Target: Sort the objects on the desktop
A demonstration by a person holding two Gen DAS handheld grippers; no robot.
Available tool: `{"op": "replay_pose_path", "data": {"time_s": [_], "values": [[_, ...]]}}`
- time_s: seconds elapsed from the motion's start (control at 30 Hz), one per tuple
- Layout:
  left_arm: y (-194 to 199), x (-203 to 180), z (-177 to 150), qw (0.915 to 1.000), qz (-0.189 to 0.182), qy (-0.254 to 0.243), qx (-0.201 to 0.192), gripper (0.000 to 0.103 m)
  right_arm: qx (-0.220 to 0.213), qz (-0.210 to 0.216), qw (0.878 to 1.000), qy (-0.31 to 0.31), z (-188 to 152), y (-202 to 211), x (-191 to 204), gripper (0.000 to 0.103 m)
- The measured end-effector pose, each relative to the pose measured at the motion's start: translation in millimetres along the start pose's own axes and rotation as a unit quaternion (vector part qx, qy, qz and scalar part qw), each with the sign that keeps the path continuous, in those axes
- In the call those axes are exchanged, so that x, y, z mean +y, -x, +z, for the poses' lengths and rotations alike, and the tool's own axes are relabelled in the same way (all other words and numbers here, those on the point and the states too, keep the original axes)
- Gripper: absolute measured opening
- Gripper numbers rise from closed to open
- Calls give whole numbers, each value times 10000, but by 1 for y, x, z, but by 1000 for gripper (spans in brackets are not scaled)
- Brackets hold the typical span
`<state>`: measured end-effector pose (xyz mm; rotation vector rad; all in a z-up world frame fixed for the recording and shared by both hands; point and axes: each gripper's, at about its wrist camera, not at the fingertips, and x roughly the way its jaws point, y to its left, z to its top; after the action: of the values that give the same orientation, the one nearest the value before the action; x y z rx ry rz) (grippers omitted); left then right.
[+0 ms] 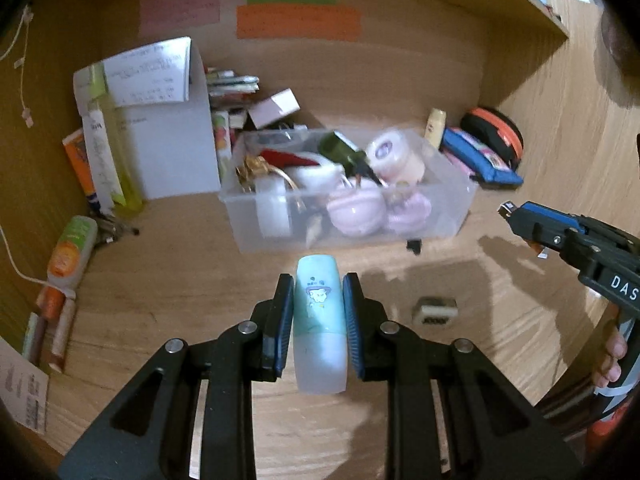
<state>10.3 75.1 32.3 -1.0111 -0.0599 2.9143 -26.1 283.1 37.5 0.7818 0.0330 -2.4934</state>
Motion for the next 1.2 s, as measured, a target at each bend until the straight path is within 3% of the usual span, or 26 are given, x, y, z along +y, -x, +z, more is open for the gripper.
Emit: {"op": "replay_pose_path", "data": {"time_s": [0.33,0.6,0.77,0.87,0.93,1.0,1.1,1.2], "values": [[1,23,39,9991,-296,235,-187,23,-300,-110,9994,161,34,0,-1,25],[-6,28,72,9987,-312,164,-374,22,-406,-26,9991,85,57,-21,-11,25],[-23,36,72,9994,-277,86,-171,22,-266,76,9996,36,68,-49,-17,25],[-42,42,58,9997,-130,-71,216,23,-207,79,9997,84,71,-58,-18,25],[-57,50,49,9987,-33,38,516,26,-194,47,9997,107,72,-62,-19,25],[-68,57,43,9975,-73,166,690,36,-163,56,9998,64,72,-67,-22,25],[-79,60,35,9960,-198,230,845,67,-89,103,9999,-35,71,-75,-25,25],[-88,57,30,9946,-137,249,1002,73,-58,127,9999,-49,69,-78,-25,25]]}}
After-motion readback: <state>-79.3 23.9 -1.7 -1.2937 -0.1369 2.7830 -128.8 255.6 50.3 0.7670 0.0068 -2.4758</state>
